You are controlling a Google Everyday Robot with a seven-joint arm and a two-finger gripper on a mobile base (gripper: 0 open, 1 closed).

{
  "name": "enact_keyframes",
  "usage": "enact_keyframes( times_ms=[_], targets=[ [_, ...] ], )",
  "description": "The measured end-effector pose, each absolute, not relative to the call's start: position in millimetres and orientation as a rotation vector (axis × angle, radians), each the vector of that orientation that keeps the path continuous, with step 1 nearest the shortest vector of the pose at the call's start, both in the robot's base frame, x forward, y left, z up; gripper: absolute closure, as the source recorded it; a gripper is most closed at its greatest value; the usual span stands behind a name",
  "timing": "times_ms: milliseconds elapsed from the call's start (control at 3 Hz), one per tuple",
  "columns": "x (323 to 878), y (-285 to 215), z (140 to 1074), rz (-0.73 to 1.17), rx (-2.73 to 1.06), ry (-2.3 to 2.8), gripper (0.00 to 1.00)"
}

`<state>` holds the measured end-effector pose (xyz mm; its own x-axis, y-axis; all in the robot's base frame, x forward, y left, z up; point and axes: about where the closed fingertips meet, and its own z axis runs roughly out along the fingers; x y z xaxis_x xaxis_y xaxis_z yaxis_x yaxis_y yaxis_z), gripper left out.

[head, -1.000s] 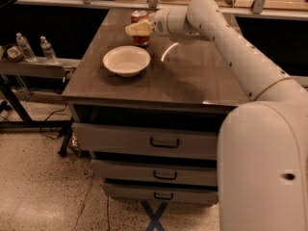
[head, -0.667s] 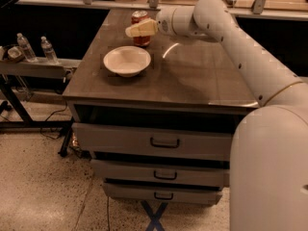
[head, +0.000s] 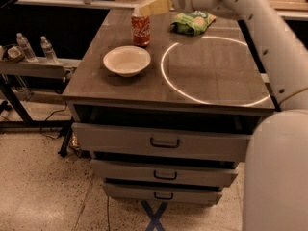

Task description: Pick coke can from paper bowl and place on counter

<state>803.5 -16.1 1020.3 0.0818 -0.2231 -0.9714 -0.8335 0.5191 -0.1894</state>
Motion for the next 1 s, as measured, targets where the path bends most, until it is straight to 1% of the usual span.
enact_keyframes(
  times_ms=[333, 667, 1000],
  targets=[
    [768.6, -52.5, 1091.6, 0.475, -1.057, 1.324, 0.00],
    [731.6, -100.5, 1149.0, 0.286, -1.041, 1.240, 0.00],
    [733.7, -106.8, 1150.0, 0.267, -1.012, 1.242, 0.00]
  ],
)
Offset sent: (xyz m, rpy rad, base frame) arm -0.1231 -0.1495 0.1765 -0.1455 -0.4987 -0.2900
